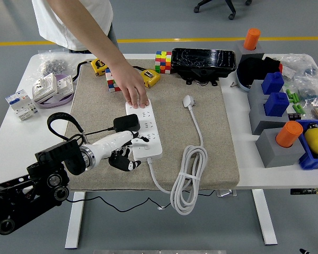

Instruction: Put the plug near the board,insert it into the board,press the button,pull the plug out

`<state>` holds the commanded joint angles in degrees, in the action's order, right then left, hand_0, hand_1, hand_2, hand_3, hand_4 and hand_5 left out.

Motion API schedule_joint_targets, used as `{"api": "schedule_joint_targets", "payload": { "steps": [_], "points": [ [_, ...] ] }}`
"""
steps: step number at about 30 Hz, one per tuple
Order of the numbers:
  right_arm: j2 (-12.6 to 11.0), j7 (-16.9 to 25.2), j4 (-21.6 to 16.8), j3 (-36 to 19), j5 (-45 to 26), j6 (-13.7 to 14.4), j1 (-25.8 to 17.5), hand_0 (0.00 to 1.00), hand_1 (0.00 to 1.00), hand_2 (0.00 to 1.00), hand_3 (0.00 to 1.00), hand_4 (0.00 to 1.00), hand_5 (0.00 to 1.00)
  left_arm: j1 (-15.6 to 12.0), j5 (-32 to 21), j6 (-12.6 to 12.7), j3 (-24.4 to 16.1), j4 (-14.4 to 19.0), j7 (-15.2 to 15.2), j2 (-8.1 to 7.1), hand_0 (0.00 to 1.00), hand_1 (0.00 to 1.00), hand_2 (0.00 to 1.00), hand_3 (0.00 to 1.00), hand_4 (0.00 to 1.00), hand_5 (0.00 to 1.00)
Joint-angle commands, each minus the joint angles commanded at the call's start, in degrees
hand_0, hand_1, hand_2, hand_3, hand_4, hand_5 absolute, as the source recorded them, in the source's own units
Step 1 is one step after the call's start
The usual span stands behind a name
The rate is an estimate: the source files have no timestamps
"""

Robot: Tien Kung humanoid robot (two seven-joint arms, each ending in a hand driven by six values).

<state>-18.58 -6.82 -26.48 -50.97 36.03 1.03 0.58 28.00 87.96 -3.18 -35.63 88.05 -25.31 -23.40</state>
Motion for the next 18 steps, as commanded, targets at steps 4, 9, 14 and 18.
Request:
{"api": "schedule_joint_targets", "payload": {
  "steps": [4,9,14,18],
  "points": [
    [-0.23,-0.01,0.01,0.35,-0.06,-0.01,0.13,0.68,0.687,0.695,0.598,0.935,0.532,0.61,-0.28,-0.13,0.75,-1.05,-0.34,0.19,0.117,0.067,0.135,0.815,0.671,0.002],
    [-0.47,-0.02,-0.03,0.86,-0.13,-0.02,0.22,0.681,0.687,0.695,0.599,0.935,0.532,0.97,-1.07,-0.08,1.54,-1.87,-0.14,0.33,0.117,0.066,0.135,0.806,0.667,0.002],
    [-0.64,-0.01,-0.06,1.42,-0.22,-0.04,0.12,0.681,0.687,0.695,0.599,0.935,0.532,1.04,-1.18,0.17,2.34,-2.95,-0.08,0.71,0.117,0.066,0.135,0.806,0.667,0.002],
    [-0.82,-0.01,-0.13,1.97,-0.25,-0.02,-0.1,0.679,0.687,0.695,0.598,0.935,0.533,0.83,-1.32,0.33,2.77,-3.43,-0.12,0.84,0.114,0.067,0.135,0.81,0.667,0.002]
  ]
}}
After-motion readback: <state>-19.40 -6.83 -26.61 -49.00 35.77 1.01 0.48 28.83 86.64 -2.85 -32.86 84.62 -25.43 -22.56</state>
